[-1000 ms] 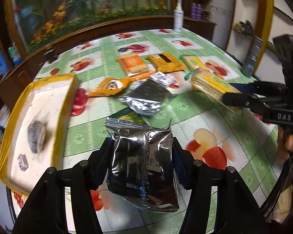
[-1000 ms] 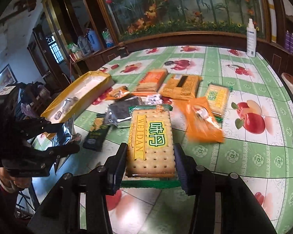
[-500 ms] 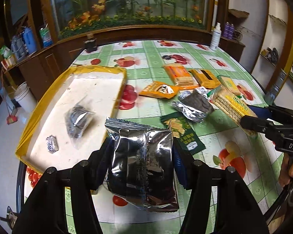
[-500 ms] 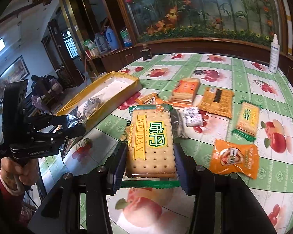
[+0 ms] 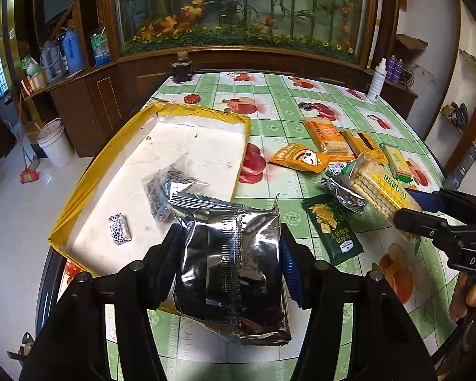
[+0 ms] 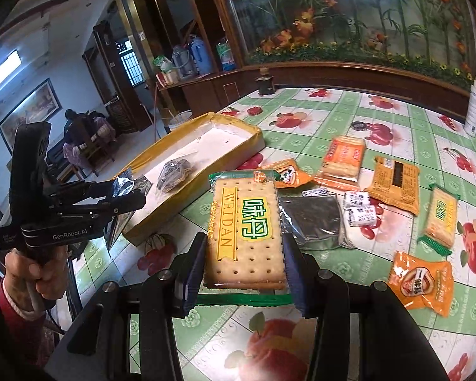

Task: Organize snacks
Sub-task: 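Carry the silver packet and cracker pack over the yellow tray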

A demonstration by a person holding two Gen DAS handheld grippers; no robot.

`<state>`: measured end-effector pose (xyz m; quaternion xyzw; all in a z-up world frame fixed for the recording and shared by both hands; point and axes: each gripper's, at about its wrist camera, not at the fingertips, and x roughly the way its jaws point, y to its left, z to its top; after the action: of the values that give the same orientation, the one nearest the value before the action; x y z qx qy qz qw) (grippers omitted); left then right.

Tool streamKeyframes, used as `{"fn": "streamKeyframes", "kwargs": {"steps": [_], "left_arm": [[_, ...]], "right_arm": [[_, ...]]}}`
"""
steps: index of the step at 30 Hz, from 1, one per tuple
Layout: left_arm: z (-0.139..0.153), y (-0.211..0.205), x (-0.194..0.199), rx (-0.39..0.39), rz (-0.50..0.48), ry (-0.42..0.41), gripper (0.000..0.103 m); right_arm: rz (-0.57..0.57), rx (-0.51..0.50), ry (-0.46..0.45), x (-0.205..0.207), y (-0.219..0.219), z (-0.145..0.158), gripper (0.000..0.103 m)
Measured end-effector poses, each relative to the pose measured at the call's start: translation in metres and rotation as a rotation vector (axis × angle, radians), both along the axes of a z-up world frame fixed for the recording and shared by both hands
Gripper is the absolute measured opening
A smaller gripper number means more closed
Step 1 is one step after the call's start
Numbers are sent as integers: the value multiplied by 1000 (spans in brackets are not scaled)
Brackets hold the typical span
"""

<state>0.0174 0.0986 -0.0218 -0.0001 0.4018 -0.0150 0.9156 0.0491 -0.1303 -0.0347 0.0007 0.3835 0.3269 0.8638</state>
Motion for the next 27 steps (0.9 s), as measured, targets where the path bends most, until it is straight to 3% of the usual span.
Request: {"fn": "streamKeyframes", "kwargs": {"steps": [18, 27], "left_arm": [[-2, 45, 5, -11, 85, 5, 57], [-6, 77, 25, -40, 144, 24, 57]], "right_arm": [[119, 9, -4, 32, 91, 5, 48], [142, 17, 43, 75, 142, -5, 48]]}}
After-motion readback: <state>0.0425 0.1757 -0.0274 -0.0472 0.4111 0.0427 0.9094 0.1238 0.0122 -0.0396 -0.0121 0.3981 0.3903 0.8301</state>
